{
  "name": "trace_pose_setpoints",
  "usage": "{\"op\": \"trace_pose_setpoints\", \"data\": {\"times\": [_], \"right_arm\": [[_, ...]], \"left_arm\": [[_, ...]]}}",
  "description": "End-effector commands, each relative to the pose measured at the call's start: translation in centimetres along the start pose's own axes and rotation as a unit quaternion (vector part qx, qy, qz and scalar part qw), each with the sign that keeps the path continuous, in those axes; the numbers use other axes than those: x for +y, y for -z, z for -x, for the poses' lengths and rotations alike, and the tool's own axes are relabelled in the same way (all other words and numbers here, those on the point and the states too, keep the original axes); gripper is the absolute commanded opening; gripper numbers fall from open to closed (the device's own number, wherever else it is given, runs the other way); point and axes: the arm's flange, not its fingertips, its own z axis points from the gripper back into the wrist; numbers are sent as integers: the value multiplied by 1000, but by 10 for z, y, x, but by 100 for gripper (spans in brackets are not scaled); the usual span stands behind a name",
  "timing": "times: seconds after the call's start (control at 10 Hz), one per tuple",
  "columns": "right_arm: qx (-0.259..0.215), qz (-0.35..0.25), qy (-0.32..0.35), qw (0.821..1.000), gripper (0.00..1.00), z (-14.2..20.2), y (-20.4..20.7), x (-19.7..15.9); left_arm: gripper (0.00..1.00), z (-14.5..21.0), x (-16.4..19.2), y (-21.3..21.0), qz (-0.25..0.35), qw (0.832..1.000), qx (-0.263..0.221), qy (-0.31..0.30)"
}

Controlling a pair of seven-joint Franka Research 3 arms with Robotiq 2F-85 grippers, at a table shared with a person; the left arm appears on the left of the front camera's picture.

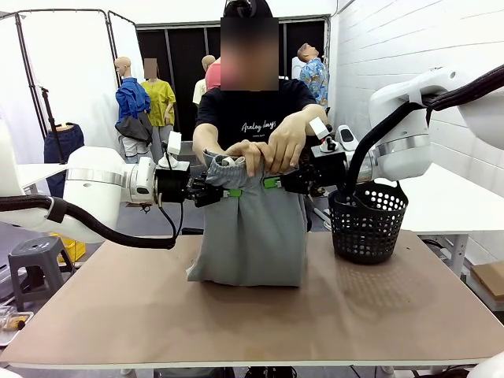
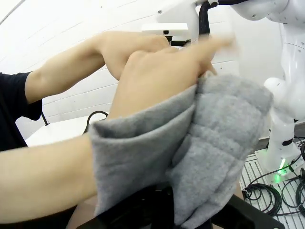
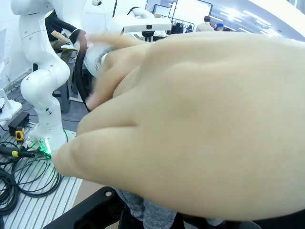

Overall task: Fold the training pants.
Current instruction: Release the ends of the Training pants and then grab the overlapped ends.

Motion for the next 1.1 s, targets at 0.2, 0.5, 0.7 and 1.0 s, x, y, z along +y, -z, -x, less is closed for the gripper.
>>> {"op": "trace_pose_setpoints", "data": {"times": [0.2,0.5,0.7,1.0], "right_arm": [[-7,-8,0,1000,0,0,2,3],[-7,-8,0,1000,0,0,2,3],[-7,-8,0,1000,0,0,2,3],[-7,-8,0,1000,0,0,2,3]], "left_arm": [[0,-5,1,0,1,1000,-3,5],[0,-5,1,0,1,1000,-3,5],[0,-5,1,0,1,1000,-3,5],[0,-5,1,0,1,1000,-3,5]]}}
